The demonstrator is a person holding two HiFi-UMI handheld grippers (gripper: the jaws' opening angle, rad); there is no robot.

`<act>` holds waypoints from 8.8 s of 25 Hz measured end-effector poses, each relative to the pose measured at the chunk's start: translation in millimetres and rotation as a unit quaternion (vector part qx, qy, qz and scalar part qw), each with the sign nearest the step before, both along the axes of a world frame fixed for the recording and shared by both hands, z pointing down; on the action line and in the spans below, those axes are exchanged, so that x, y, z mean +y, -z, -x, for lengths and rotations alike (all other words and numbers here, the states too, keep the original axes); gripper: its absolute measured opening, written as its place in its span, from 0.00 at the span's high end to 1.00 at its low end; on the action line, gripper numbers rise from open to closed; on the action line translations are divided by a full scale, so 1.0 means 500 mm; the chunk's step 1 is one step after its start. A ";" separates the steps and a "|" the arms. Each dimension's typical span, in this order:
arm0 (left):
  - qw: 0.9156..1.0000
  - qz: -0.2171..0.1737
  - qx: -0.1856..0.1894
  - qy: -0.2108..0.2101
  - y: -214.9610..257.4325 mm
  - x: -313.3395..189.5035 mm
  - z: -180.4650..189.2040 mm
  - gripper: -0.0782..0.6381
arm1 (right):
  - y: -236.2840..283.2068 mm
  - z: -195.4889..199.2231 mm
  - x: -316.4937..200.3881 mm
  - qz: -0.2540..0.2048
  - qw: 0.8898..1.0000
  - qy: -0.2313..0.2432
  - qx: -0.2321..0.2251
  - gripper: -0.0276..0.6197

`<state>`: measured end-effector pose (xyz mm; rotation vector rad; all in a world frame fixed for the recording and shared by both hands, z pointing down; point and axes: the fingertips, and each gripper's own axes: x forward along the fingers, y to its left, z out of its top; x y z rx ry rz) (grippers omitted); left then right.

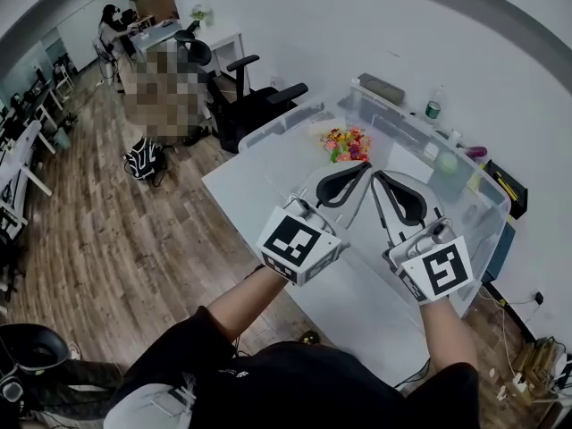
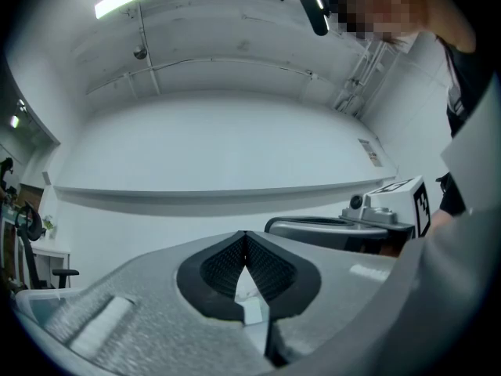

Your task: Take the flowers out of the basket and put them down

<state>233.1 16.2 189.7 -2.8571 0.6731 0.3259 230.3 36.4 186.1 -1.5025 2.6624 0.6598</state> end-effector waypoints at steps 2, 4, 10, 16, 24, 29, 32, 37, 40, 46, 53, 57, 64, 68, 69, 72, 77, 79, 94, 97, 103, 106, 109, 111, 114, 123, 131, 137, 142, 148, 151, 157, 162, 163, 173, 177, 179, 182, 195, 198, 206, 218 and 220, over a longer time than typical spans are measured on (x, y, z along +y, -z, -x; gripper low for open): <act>1.000 0.000 -0.003 -0.003 -0.005 -0.003 -0.005 0.90 | -0.006 -0.005 -0.003 -0.004 1.000 -0.003 -0.003 0.94; 1.000 0.000 -0.006 -0.008 -0.008 -0.005 -0.009 0.90 | -0.009 -0.009 -0.005 -0.006 1.000 -0.004 -0.006 0.94; 1.000 0.001 -0.008 -0.027 -0.003 -0.005 -0.031 0.90 | -0.004 -0.030 -0.004 -0.015 1.000 -0.013 -0.021 0.94; 0.999 0.003 -0.004 -0.046 0.007 -0.007 -0.060 0.90 | 0.004 -0.060 -0.006 -0.021 0.998 -0.033 -0.040 0.94; 0.998 0.008 0.010 -0.057 0.022 -0.020 -0.090 0.90 | 0.002 -0.091 -0.017 -0.008 0.996 -0.060 -0.060 0.94; 0.998 0.010 0.002 -0.056 0.008 -0.031 -0.120 0.90 | -0.008 -0.120 -0.027 0.002 0.994 -0.091 -0.063 0.94; 0.999 0.010 0.009 -0.052 -0.002 -0.042 -0.135 0.90 | -0.027 -0.135 -0.040 0.020 0.992 -0.107 -0.068 0.94; 0.999 0.016 0.006 -0.047 -0.032 -0.063 -0.150 0.90 | -0.054 -0.152 -0.061 0.046 0.989 -0.117 -0.078 0.94; 0.999 0.022 0.000 -0.045 -0.060 -0.079 -0.158 0.90 | -0.078 -0.160 -0.076 0.062 0.988 -0.120 -0.079 0.94; 0.998 0.038 -0.017 -0.042 -0.079 -0.080 -0.164 0.90 | -0.099 -0.165 -0.078 0.075 0.986 -0.125 -0.082 0.94; 0.998 0.045 -0.044 -0.028 -0.097 -0.087 -0.159 0.90 | -0.116 -0.159 -0.085 0.096 0.984 -0.116 -0.096 0.94; 0.998 0.043 -0.045 -0.031 -0.102 -0.088 -0.165 0.90 | -0.121 -0.165 -0.088 0.099 0.983 -0.118 -0.096 0.94; 0.998 0.035 -0.043 -0.038 -0.097 -0.081 -0.162 0.90 | -0.116 -0.162 -0.081 0.105 0.983 -0.118 -0.098 0.94; 0.998 0.023 -0.052 -0.034 -0.096 -0.081 -0.167 0.90 | -0.117 -0.168 -0.083 0.110 0.982 -0.123 -0.094 0.94; 0.998 0.021 -0.051 -0.033 -0.096 -0.080 -0.168 0.90 | -0.117 -0.169 -0.082 0.109 0.982 -0.124 -0.093 0.94; 0.998 0.017 -0.049 -0.033 -0.093 -0.080 -0.172 0.90 | -0.114 -0.173 -0.082 0.106 0.982 -0.126 -0.093 0.94; 0.998 0.027 -0.047 -0.043 -0.096 -0.084 -0.171 0.90 | -0.115 -0.171 -0.084 0.112 0.980 -0.126 -0.105 0.94; 0.998 0.030 -0.043 -0.046 -0.094 -0.086 -0.172 0.90 | -0.113 -0.172 -0.087 0.110 0.981 -0.126 -0.101 0.94; 0.998 0.012 -0.050 -0.036 -0.091 -0.080 -0.170 0.90 | -0.115 -0.170 -0.082 0.117 0.980 -0.118 -0.110 0.94; 0.998 0.012 -0.059 -0.032 -0.098 -0.082 -0.169 0.90 | -0.123 -0.170 -0.085 0.125 0.978 -0.120 -0.118 0.94; 0.997 0.024 -0.069 -0.025 -0.107 -0.083 -0.169 0.90 | -0.131 -0.170 -0.086 0.133 0.977 -0.117 -0.121 0.94; 0.997 0.020 -0.077 -0.024 -0.110 -0.081 -0.170 0.90 | -0.136 -0.176 -0.088 0.135 0.975 -0.125 -0.124 0.94; 0.996 0.019 -0.078 -0.036 -0.110 -0.077 -0.176 0.90 | -0.139 -0.186 -0.089 0.142 0.972 -0.131 -0.135 0.94; 0.996 0.025 -0.067 -0.045 -0.106 -0.075 -0.174 0.90 | -0.141 -0.186 -0.090 0.156 0.969 -0.130 -0.138 0.94; 0.998 0.021 -0.038 -0.046 -0.083 -0.077 -0.160 0.90 | -0.123 -0.174 -0.096 0.156 0.976 -0.119 -0.089 0.94; 0.998 -0.023 -0.048 -0.034 -0.033 -0.121 -0.150 0.90 | -0.066 -0.162 -0.144 0.113 0.989 -0.078 0.049 0.94; 0.995 -0.041 -0.087 -0.037 -0.033 -0.166 -0.149 0.90 | -0.032 -0.155 -0.198 0.099 0.987 -0.023 0.123 0.94; 0.992 -0.046 -0.117 -0.031 -0.048 -0.214 -0.129 0.90 | -0.069 -0.182 -0.246 0.119 0.989 -0.017 0.089 0.94; 0.990 -0.019 -0.139 -0.020 -0.080 -0.276 -0.102 0.90 | -0.127 -0.204 -0.288 0.157 0.986 -0.010 0.055 0.94; 0.986 -0.017 -0.162 -0.026 -0.100 -0.336 -0.100 0.90 | -0.173 -0.214 -0.338 0.177 0.983 0.003 0.050 0.94; 0.982 -0.005 -0.176 -0.075 -0.126 -0.344 -0.118 0.90 | -0.210 -0.215 -0.364 0.195 0.980 0.009 0.045 0.94; 0.974 0.026 -0.204 -0.095 -0.180 -0.388 -0.132 0.90 | -0.286 -0.227 -0.402 0.225 0.973 0.015 0.042 0.94; 0.968 0.054 -0.222 -0.107 -0.225 -0.413 -0.133 0.90 | -0.355 -0.239 -0.423 0.251 0.967 0.014 0.044 0.88; 0.967 0.064 -0.222 -0.111 -0.230 -0.418 -0.132 0.90 | -0.365 -0.240 -0.427 0.255 0.966 0.016 0.042 0.83; 0.951 0.082 -0.264 -0.142 -0.273 -0.428 -0.143 0.90 | -0.459 -0.244 -0.451 0.291 0.955 0.037 0.033 0.58; 0.950 0.101 -0.262 -0.136 -0.299 -0.454 -0.136 0.90 | -0.516 -0.241 -0.482 0.306 0.950 0.041 0.053 0.53; 0.950 0.097 -0.265 -0.135 -0.303 -0.456 -0.136 0.90 | -0.539 -0.238 -0.493 0.311 0.947 0.047 0.067 0.50; 0.951 0.091 -0.264 -0.134 -0.302 -0.454 -0.139 0.90 | -0.568 -0.230 -0.506 0.318 0.943 0.056 0.078 0.47; 0.954 0.078 -0.253 -0.138 -0.287 -0.448 -0.144 0.90 | -0.667 -0.194 -0.568 0.345 0.929 0.084 0.107 0.35; 0.955 0.080 -0.249 -0.140 -0.284 -0.446 -0.144 0.90 | -0.679 -0.195 -0.582 0.348 0.929 0.082 0.098 0.34; 0.952 0.081 -0.253 -0.154 -0.286 -0.435 -0.148 0.90 | -0.694 -0.181 -0.594 0.346 0.928 0.096 0.095 0.28; 0.952 0.079 -0.253 -0.156 -0.287 -0.434 -0.150 0.90 | -0.705 -0.168 -0.569 0.353 0.928 0.091 0.078 0.28; 0.952 0.079 -0.253 -0.156 -0.284 -0.434 -0.151 0.90 | -0.706 -0.165 -0.559 0.354 0.926 0.096 0.086 0.28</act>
